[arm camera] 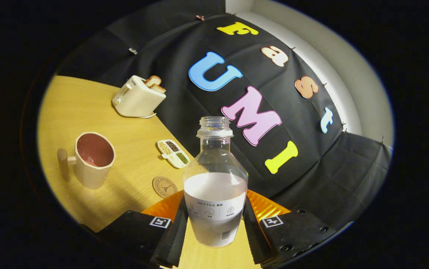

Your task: Take the bottle from table, then pour the juice into the cup, finally place the bottle on the coaster

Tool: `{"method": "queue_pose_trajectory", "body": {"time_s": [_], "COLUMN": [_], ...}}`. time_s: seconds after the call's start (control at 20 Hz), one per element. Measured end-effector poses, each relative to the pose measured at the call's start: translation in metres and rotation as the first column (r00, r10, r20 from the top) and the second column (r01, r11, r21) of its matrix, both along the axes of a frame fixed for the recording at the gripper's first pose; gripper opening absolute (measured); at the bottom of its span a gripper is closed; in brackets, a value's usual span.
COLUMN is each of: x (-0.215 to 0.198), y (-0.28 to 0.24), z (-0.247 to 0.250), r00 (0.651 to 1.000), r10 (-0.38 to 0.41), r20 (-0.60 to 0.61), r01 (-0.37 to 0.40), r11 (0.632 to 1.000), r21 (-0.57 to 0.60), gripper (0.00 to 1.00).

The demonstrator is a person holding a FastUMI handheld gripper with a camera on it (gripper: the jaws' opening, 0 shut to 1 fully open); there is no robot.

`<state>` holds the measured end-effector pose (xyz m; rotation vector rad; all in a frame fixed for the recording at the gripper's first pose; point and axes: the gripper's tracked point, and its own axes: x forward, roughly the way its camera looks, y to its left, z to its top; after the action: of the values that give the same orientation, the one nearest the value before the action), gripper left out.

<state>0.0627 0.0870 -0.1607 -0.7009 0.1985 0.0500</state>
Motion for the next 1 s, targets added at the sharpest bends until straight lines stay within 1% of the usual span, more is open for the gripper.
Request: {"method": "queue_pose_trajectory", "body": {"time_s": [0.15, 0.25, 0.5, 0.7, 0.85, 1.0], "x": [-0.002, -0.005, -0.008, -0.011, -0.01, -0.008], "y": [0.011, 0.016, 0.033, 0.043, 0.048, 0.051], "z": [-0.004, -0.007, -0.014, -0.026, -0.038, -0.047], "r00": [0.999, 0.997, 0.99, 0.983, 0.978, 0.972], "r10": [0.052, 0.078, 0.137, 0.172, 0.182, 0.188], "r20": [-0.009, -0.013, -0.032, -0.069, -0.105, -0.138], "r01": [-0.052, -0.079, -0.14, -0.185, -0.21, -0.232], "r11": [0.992, 0.982, 0.943, 0.908, 0.877, 0.853], "r21": [-0.115, -0.171, -0.302, -0.375, -0.433, -0.467], "gripper": [0.73, 0.73, 0.72, 0.72, 0.72, 0.72]}}
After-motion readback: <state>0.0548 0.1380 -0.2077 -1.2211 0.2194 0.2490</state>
